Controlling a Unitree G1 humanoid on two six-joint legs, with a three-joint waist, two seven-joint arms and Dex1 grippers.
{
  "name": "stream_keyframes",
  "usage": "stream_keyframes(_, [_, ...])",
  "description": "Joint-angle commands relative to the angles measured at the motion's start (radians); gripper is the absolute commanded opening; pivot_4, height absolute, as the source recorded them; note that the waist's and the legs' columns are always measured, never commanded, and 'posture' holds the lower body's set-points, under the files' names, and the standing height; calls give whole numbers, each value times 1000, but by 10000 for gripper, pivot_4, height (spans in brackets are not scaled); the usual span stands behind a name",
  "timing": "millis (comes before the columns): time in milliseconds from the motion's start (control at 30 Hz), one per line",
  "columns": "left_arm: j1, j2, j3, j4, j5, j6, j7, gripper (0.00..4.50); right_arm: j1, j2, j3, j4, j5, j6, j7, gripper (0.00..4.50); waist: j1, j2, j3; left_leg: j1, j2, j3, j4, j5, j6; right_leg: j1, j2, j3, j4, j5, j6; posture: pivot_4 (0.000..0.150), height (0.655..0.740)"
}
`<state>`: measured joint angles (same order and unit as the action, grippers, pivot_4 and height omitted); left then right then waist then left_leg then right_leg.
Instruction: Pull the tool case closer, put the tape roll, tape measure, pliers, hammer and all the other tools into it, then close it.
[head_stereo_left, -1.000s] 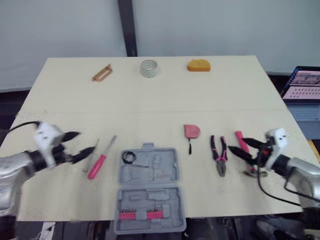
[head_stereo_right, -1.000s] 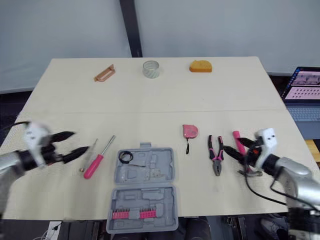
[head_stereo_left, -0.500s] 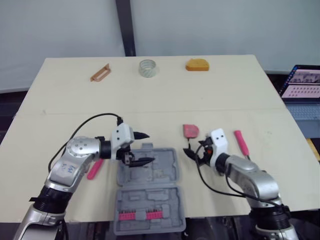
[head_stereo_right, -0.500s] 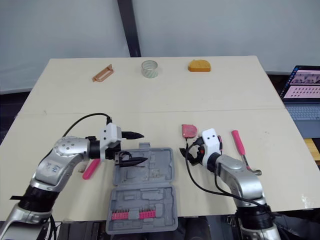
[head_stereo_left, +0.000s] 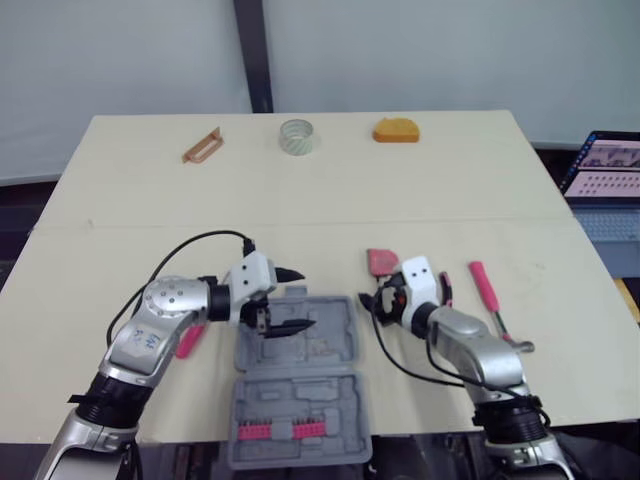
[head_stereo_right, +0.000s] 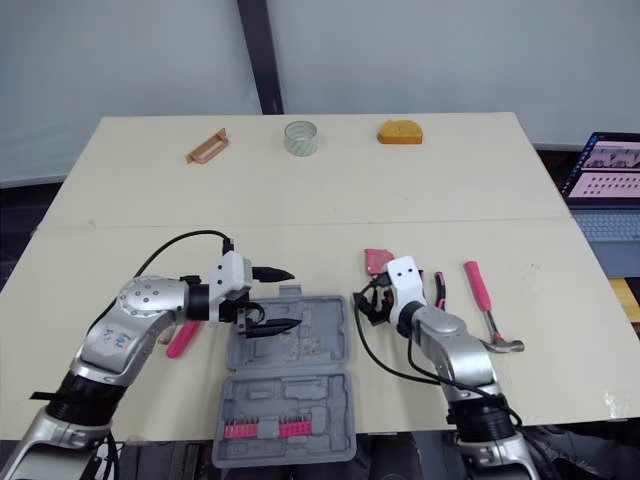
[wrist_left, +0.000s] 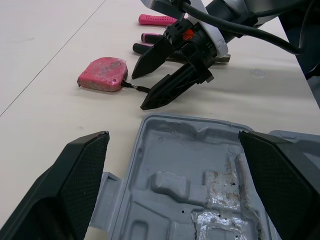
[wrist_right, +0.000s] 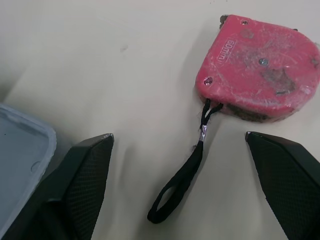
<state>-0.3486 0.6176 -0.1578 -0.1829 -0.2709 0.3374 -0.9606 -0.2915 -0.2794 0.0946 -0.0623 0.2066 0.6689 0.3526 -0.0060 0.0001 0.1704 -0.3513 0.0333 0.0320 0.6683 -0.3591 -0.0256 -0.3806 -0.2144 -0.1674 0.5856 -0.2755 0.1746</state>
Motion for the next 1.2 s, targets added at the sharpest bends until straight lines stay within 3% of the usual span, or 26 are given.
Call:
stream_keyframes(33, [-9, -1, 1, -44, 3, 1, 7, 45000, -1, 12, -1, 34, -19, -23, -11, 36481, 0, 0, 0, 0, 0, 0, 0, 0, 0, 0, 0, 0, 0, 0, 0, 1500, 7400])
stream_keyframes(67, [-9, -2, 0, -47, 4, 2, 8, 45000, -3, 17, -3, 43, -22, -27, -13, 32700, -1, 0, 0, 0, 0, 0, 0, 0, 0, 0, 0, 0, 0, 0, 0, 1500, 7400])
stream_keyframes(167, [-11, -4, -4, -53, 6, 6, 12, 45000, -3, 23, -2, 58, -35, -39, -11, 32700, -2, 0, 0, 0, 0, 0, 0, 0, 0, 0, 0, 0, 0, 0, 0, 1500, 7400])
stream_keyframes(233, [-13, -5, -6, -54, 7, 7, 13, 45000, -1, 24, 2, 62, -44, -43, -9, 28471, -2, 0, 0, 0, 0, 0, 0, 0, 0, 0, 0, 0, 0, 0, 0, 1500, 7400])
stream_keyframes(333, [-16, -6, -10, -53, 8, 6, 13, 45000, 2, 24, 14, 70, -61, -55, -1, 28471, -5, 0, 0, 0, 0, 0, 0, 0, 0, 0, 0, 0, 0, 0, 0, 1500, 7400])
stream_keyframes(433, [-21, -9, -13, -48, 11, 4, 13, 45000, 0, 29, 18, 77, -69, -61, -2, 20276, -8, 0, 0, 0, 0, 0, 0, 0, 0, 0, 0, 0, 0, 0, 0, 1500, 7400])
stream_keyframes(567, [-27, -12, -17, -40, 15, 0, 14, 45000, -2, 36, 12, 87, -75, -65, -2, 802, -13, 0, 0, 0, 0, 0, 0, 0, 0, 0, 0, 0, 0, 0, 0, 1500, 7400])
stream_keyframes(800, [-23, -1, -19, -22, 22, -30, -8, 45000, 40, 14, -25, 21, -44, -35, 18, 344, -19, 0, 0, 0, 0, 0, -1, 0, 0, 0, 0, 0, 0, 0, 0, 1500, 7400])
stream_keyframes(1200, [29, 88, -84, -36, 25, -61, -182, 45000, 377, -160, -89, -371, 138, 155, 157, 344, 6, 0, 0, 0, 0, 0, -1, 0, 0, 0, 0, 1, -1, 0, 0, 1500, 7400])
